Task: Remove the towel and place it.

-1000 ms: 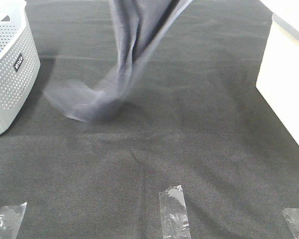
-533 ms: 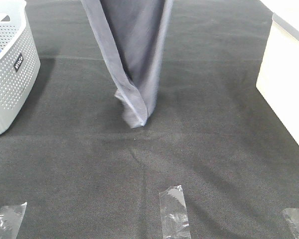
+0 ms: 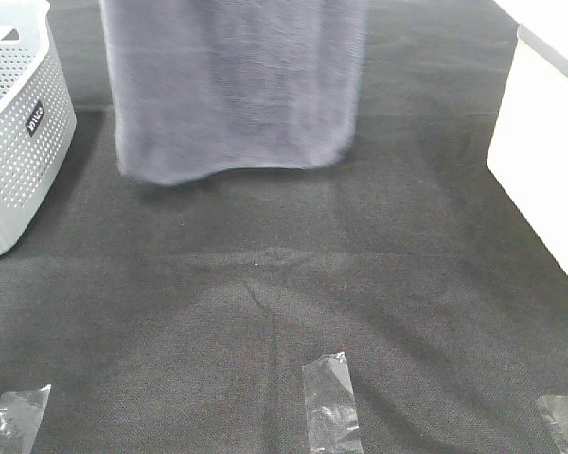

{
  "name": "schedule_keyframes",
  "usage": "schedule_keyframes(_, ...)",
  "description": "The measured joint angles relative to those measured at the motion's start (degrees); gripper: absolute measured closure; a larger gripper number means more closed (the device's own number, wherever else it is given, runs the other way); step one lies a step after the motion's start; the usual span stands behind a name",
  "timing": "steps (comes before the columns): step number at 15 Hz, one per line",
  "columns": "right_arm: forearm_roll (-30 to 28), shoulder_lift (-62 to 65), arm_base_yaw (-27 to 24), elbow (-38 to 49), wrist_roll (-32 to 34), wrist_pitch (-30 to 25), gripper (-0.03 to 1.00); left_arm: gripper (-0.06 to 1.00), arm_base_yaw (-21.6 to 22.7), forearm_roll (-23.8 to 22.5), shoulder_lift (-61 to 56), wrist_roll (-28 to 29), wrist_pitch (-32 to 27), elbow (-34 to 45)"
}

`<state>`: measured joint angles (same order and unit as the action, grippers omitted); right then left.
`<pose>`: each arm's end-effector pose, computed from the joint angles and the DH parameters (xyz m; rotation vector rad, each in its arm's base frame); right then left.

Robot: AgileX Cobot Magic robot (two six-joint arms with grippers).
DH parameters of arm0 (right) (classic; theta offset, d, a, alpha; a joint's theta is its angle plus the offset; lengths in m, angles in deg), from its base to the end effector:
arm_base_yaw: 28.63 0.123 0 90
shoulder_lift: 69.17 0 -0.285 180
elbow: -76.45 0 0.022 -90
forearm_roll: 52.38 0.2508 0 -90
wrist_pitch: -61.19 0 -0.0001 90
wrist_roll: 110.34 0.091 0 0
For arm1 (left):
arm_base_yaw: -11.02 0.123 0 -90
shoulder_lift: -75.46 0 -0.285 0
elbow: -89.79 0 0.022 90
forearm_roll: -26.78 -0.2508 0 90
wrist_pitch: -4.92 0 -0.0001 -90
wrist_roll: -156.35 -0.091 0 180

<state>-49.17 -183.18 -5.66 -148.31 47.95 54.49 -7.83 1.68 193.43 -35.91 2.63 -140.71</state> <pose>0.3966 0.1687 0.5148 -0.4748 1.2378 0.0702 0.4190 -0.1414 0.5228 0.5609 1.0822 0.2923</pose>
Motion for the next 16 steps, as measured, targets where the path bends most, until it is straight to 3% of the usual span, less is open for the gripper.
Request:
schedule_keyframes(2,-0.06,-3.15,0.00,-2.06,-1.60,4.35,0.95,0.94,1.78,-0.23,3.72,0.00,9.40,0.00)
schedule_keyframes(5,-0.11,-9.57,0.00,-9.28,-1.72,5.79,0.95,0.94,4.53,-0.52,9.17,-0.29,18.74,-0.86)
schedule_keyframes(12,-0.34,-13.29,-2.46,-11.12,-2.01,8.42,0.95,0.94,5.67,-0.63,20.28,-0.29,18.74,-16.84)
schedule_keyframes(16,-0.34,-13.69,-3.32,-11.17,-1.83,9.28,0.95,0.94,5.67,-0.63,22.80,-1.20,17.53,-19.42)
